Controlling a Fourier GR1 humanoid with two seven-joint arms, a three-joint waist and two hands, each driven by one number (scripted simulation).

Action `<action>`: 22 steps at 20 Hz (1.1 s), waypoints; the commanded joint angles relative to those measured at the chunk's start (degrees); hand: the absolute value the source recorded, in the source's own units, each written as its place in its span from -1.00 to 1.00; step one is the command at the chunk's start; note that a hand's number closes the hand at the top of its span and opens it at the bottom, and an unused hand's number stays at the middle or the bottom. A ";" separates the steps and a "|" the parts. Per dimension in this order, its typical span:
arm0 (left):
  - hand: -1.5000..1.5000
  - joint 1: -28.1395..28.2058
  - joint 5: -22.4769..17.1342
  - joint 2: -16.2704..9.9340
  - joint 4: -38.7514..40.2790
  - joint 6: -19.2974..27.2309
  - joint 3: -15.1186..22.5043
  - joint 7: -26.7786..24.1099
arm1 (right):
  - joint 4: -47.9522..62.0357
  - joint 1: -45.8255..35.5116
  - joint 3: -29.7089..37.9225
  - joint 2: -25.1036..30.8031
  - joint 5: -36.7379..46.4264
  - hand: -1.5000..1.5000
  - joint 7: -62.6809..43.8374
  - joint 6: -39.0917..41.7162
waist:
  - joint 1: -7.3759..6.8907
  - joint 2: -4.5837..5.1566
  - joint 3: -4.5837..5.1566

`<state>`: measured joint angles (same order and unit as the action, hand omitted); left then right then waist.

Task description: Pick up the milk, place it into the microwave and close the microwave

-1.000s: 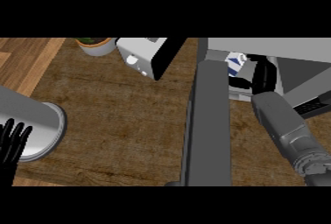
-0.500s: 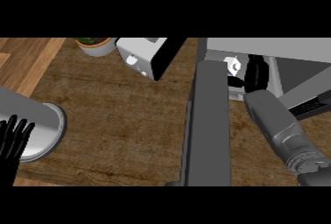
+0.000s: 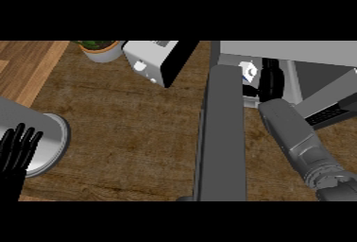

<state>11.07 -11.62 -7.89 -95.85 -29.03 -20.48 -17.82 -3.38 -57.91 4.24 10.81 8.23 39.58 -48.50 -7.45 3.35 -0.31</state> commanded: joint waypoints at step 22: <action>-1.00 5.90 0.47 2.27 -7.28 0.08 1.29 1.81 | -4.69 7.93 6.55 -4.31 -6.16 -1.00 12.28 16.96 | 4.36 -2.20 0.10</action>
<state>16.93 -10.67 -5.64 -100.48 -29.23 -20.12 -19.27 -7.73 -50.66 9.52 8.54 3.32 49.85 -34.04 -3.73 1.42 -0.23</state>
